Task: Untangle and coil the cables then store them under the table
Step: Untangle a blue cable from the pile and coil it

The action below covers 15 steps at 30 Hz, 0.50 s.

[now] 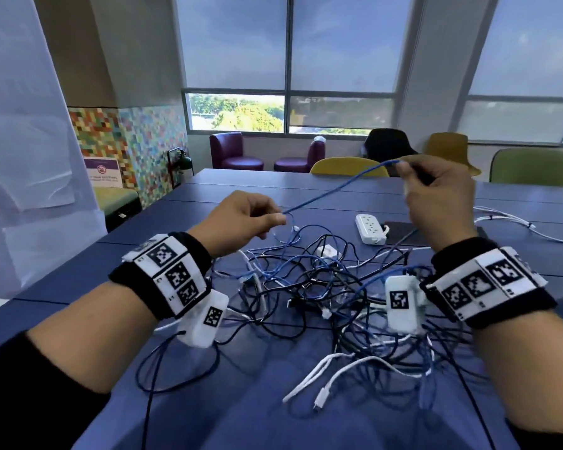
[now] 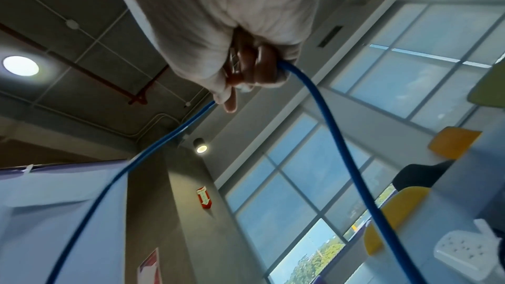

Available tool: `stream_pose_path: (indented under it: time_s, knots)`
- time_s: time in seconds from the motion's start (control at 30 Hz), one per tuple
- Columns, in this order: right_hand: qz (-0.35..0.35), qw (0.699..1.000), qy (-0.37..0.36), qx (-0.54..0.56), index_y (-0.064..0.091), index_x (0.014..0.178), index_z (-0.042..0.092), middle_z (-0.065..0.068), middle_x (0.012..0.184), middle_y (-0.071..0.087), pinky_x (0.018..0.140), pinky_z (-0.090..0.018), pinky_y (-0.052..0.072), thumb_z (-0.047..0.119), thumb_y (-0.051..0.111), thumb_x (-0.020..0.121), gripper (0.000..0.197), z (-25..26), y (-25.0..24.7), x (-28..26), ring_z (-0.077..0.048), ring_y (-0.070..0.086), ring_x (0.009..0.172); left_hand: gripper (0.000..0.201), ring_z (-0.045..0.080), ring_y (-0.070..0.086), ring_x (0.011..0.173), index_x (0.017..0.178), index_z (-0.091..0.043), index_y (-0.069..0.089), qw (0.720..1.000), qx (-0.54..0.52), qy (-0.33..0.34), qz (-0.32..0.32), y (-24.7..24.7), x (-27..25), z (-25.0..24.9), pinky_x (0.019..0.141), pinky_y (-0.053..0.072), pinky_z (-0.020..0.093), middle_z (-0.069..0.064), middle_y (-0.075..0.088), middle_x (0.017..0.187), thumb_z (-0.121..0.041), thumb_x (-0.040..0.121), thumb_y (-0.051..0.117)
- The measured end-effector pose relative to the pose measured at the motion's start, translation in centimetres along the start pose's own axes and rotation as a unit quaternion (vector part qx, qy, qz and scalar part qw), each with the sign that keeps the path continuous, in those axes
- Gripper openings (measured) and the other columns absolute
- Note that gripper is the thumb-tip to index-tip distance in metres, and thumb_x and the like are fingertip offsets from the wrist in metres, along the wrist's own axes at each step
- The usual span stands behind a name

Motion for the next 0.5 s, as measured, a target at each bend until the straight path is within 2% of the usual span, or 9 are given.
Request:
stream_pose_path:
  time_s: [0.03,0.1,0.17,0.23,0.33,0.4,0.43,0.5]
  knots:
    - [-0.013,1.0,0.014,-0.003,0.075,0.1,0.018,-0.001,0.08,0.067,0.066,-0.02,0.048,0.02,0.062,0.094,0.015,-0.8,-0.4,0.3,0.001,0.056,0.064,0.019,0.005,0.051,0.052,0.089,-0.002,0.07,1.0,0.023,-0.005,-0.008,-0.5,0.1,0.6,0.058,0.043,0.017,-0.001,0.055,0.057,-0.019,0.093,0.064]
    - [-0.023,0.999,0.025,-0.014,0.073,0.098,0.021,0.002,0.076,0.062,0.06,-0.016,0.044,0.016,0.059,0.095,0.016,-1.9,-1.1,0.5,0.004,0.053,0.057,0.019,0.009,0.049,0.051,0.089,-0.003,0.069,0.998,0.051,-0.017,-0.014,-1.3,0.1,1.7,0.054,0.043,0.021,0.001,0.053,0.058,-0.02,0.094,0.061]
    - [-0.018,0.999,0.018,-0.041,0.073,0.098,0.025,0.001,0.08,0.066,0.066,-0.024,0.048,0.015,0.057,0.095,0.019,-2.7,-1.2,0.2,-0.004,0.058,0.066,0.022,0.013,0.047,0.052,0.085,-0.004,0.068,0.999,0.037,-0.036,-0.004,-1.8,0.1,2.1,0.049,0.046,0.024,0.006,0.05,0.061,-0.02,0.097,0.058]
    - [-0.025,0.995,0.017,-0.096,0.072,0.103,0.025,-0.005,0.091,0.07,0.075,-0.034,0.055,0.017,0.055,0.095,0.02,-3.4,-1.2,-0.3,-0.02,0.064,0.081,0.026,0.012,0.046,0.05,0.081,-0.007,0.066,0.998,0.023,-0.053,0.012,-2.0,0.1,2.2,0.047,0.047,0.024,0.004,0.049,0.061,-0.022,0.098,0.054]
    - [-0.05,0.989,0.039,-0.134,0.07,0.104,0.023,-0.01,0.096,0.07,0.078,-0.036,0.055,0.019,0.053,0.096,0.019,-4.1,-1.3,-0.6,-0.028,0.065,0.087,0.021,0.011,0.046,0.051,0.086,-0.006,0.063,0.994,0.008,-0.084,0.064,-1.8,0.0,2.7,0.053,0.047,0.026,0.002,0.05,0.063,-0.017,0.1,0.052]
    - [-0.074,0.984,0.051,-0.151,0.068,0.106,0.023,-0.01,0.098,0.069,0.077,-0.036,0.054,0.02,0.051,0.096,0.02,-3.9,-1.7,-0.6,-0.03,0.064,0.087,0.014,0.014,0.052,0.056,0.084,-0.013,0.058,0.988,0.081,-0.094,0.097,-1.2,0.0,3.2,0.062,0.05,0.032,0.002,0.056,0.064,-0.014,0.098,0.055]
    - [-0.084,0.983,0.049,-0.154,0.067,0.107,0.023,-0.01,0.099,0.069,0.076,-0.035,0.052,0.019,0.05,0.097,0.02,-3.7,-2.0,-0.5,-0.03,0.062,0.087,0.016,0.014,0.055,0.058,0.082,-0.017,0.057,0.983,0.128,-0.096,0.088,-1.1,0.1,3.4,0.066,0.051,0.032,0.003,0.06,0.065,-0.012,0.097,0.056]
    - [-0.063,0.989,0.041,-0.129,0.067,0.105,0.026,-0.006,0.095,0.066,0.074,-0.033,0.049,0.018,0.051,0.096,0.02,-2.9,-2.2,-0.5,-0.026,0.06,0.083,0.02,0.012,0.06,0.056,0.078,-0.02,0.054,0.985,0.148,-0.088,0.005,-0.9,0.5,3.4,0.063,0.049,0.027,0.005,0.067,0.066,-0.01,0.096,0.056]
Point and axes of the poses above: each hand's wrist, its own x-axis towards the middle knuckle, its own y-axis out of the palm, z = x × y, the point moved 3 cm from there along x, towards the middle knuckle
